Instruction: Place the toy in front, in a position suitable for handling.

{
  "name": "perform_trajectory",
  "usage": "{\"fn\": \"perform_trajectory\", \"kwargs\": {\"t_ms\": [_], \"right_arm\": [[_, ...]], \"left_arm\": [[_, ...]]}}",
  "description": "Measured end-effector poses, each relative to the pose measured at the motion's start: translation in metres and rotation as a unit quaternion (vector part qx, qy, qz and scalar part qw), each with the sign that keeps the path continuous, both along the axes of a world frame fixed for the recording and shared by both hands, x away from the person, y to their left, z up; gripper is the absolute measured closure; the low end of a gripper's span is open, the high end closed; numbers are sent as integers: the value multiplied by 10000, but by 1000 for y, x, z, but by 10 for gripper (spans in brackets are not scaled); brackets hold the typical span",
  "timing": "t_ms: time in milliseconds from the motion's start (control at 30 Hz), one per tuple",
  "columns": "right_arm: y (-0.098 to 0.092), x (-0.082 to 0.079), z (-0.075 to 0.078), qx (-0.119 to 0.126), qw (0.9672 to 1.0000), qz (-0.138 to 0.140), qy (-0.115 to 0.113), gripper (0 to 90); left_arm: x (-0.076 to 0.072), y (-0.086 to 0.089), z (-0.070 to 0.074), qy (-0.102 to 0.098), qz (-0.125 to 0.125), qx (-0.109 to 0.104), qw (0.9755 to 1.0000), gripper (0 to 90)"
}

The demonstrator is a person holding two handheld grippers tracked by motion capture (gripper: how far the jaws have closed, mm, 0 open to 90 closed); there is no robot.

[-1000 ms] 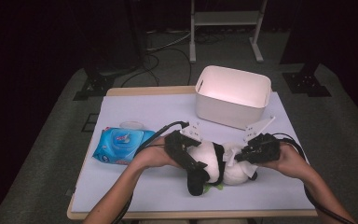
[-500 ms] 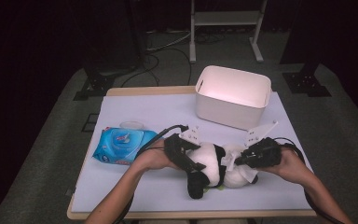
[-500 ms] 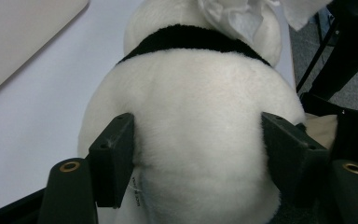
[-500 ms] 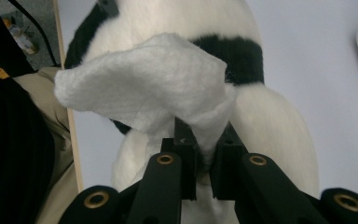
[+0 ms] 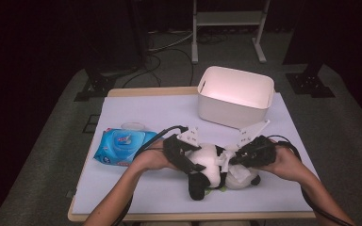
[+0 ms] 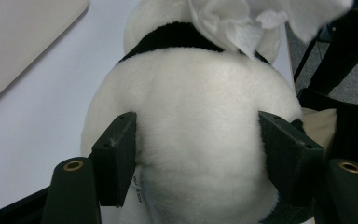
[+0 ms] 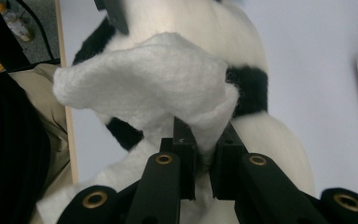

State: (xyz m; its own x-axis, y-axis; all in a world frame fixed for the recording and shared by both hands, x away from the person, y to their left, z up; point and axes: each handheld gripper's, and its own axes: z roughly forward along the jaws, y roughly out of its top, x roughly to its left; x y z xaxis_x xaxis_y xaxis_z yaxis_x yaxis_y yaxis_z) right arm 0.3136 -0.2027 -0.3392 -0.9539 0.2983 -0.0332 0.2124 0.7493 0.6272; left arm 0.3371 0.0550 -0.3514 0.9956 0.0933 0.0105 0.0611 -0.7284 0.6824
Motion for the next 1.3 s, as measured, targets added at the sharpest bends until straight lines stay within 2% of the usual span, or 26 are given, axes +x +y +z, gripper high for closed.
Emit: {"fn": "perform_trajectory", "kwargs": {"t_ms": [167,267,467,667,833,1067,1200,1300], "right_arm": [[-22,-4,-4,94,9997,-220,78,819],[-35,-7,-8,175,9992,-317,177,819],[-52,-11,-17,274,9978,-528,291,820],[-58,-13,-20,334,9969,-621,337,820],[-65,-15,-21,392,9965,-650,355,820],[-74,-16,-18,210,9962,-804,277,820],[-68,-13,-12,160,9965,-808,145,820],[-57,-9,-7,187,9973,-707,57,821]], "left_arm": [[-1,5,-3,90,7,-140,9999,324],[-2,7,-4,58,-11,-207,9998,326],[0,0,0,7,56,-206,9998,302],[3,-7,8,-95,28,2,10000,284],[4,-7,10,-37,36,4,10000,264],[3,-4,6,40,42,-81,9999,268],[1,-4,6,16,36,-54,10000,268],[0,-4,6,0,7,-50,10000,268]]}}
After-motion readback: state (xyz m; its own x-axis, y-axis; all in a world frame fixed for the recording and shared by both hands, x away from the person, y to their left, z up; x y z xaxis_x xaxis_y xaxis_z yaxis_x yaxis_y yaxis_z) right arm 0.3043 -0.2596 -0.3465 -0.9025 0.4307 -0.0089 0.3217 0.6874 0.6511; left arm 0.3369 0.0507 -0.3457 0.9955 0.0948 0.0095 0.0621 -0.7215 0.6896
